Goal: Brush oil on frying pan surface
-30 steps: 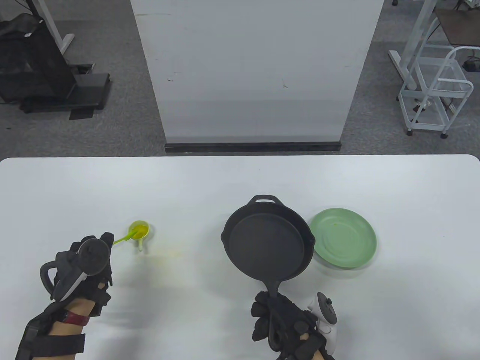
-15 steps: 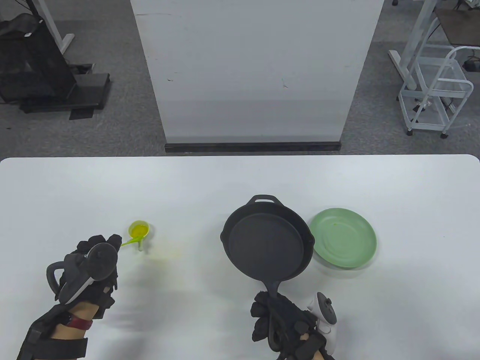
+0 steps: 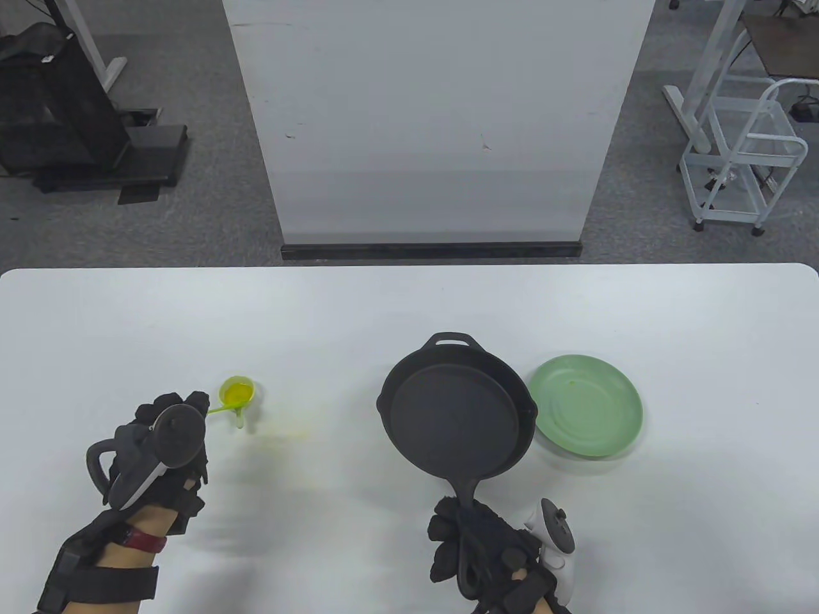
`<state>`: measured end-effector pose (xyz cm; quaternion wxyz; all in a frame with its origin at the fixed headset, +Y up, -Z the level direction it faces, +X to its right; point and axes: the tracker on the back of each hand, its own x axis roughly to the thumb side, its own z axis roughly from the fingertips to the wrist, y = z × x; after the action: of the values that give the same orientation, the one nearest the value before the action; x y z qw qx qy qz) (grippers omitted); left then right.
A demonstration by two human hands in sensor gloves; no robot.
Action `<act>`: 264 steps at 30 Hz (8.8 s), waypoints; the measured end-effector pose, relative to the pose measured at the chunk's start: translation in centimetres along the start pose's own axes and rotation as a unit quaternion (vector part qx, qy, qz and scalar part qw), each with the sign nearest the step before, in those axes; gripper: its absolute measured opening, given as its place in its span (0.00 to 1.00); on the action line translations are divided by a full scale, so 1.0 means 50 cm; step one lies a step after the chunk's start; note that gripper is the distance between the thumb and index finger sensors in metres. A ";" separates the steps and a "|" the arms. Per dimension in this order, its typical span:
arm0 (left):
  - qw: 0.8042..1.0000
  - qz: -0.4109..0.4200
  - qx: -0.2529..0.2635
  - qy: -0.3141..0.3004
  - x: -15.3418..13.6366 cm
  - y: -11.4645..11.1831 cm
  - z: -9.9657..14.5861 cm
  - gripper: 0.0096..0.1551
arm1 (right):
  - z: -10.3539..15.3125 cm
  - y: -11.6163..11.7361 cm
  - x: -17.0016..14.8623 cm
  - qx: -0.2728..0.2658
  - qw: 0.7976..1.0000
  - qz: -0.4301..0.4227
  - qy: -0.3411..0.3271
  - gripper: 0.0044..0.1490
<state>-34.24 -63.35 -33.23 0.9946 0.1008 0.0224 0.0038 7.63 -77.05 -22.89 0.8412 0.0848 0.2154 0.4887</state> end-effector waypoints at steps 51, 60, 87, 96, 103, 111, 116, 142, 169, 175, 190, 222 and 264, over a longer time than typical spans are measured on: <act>0.838 0.474 -0.259 -0.076 0.417 0.015 -0.072 0.25 | -0.003 0.008 -0.005 0.012 0.999 0.031 0.001 0.37; 0.873 0.398 -0.270 -0.083 0.466 0.000 -0.070 0.25 | -0.003 0.010 -0.005 0.009 0.999 0.050 0.006 0.37; 0.923 0.293 -0.245 -0.048 0.310 0.075 -0.076 0.24 | -0.003 0.015 -0.002 0.017 0.999 0.041 0.003 0.37; 0.950 0.223 -0.210 -0.060 0.301 0.127 -0.071 0.24 | -0.002 0.016 -0.003 0.013 0.999 0.041 0.010 0.37; 0.977 0.120 -0.142 -0.103 0.350 0.194 -0.036 0.24 | -0.003 0.018 -0.004 0.016 0.999 0.044 0.015 0.37; 0.970 0.100 -0.164 -0.149 0.421 0.170 -0.011 0.24 | -0.004 0.019 -0.004 0.020 0.999 0.044 0.013 0.36; 0.960 0.139 -0.183 -0.161 0.436 0.159 -0.012 0.24 | -0.005 0.019 -0.005 0.024 0.999 0.040 0.015 0.36; 0.857 0.416 -0.268 -0.144 0.463 0.035 -0.033 0.25 | -0.007 0.015 -0.005 0.031 0.999 0.035 0.011 0.36; 0.906 0.340 -0.237 -0.091 0.320 0.060 -0.048 0.23 | -0.007 0.013 -0.006 0.030 0.999 0.028 0.013 0.36; 0.928 0.285 -0.225 -0.085 0.292 0.091 -0.042 0.23 | -0.007 0.014 -0.010 0.028 0.999 0.028 0.020 0.36; 0.957 0.179 -0.157 -0.163 0.336 0.174 -0.008 0.23 | -0.006 0.011 -0.009 0.018 0.999 0.041 0.029 0.36; 0.844 0.454 -0.244 -0.146 0.444 0.035 -0.032 0.23 | -0.011 0.015 -0.013 0.044 0.999 0.006 0.025 0.36; 0.899 0.324 -0.272 -0.114 0.271 0.040 -0.015 0.25 | 0.001 -0.002 0.008 -0.009 1.000 0.020 0.008 0.36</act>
<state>-20.75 -61.08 -34.15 0.9230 -0.1719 -0.1266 0.3201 7.91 -76.73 -22.98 0.8303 0.0779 0.2161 0.5078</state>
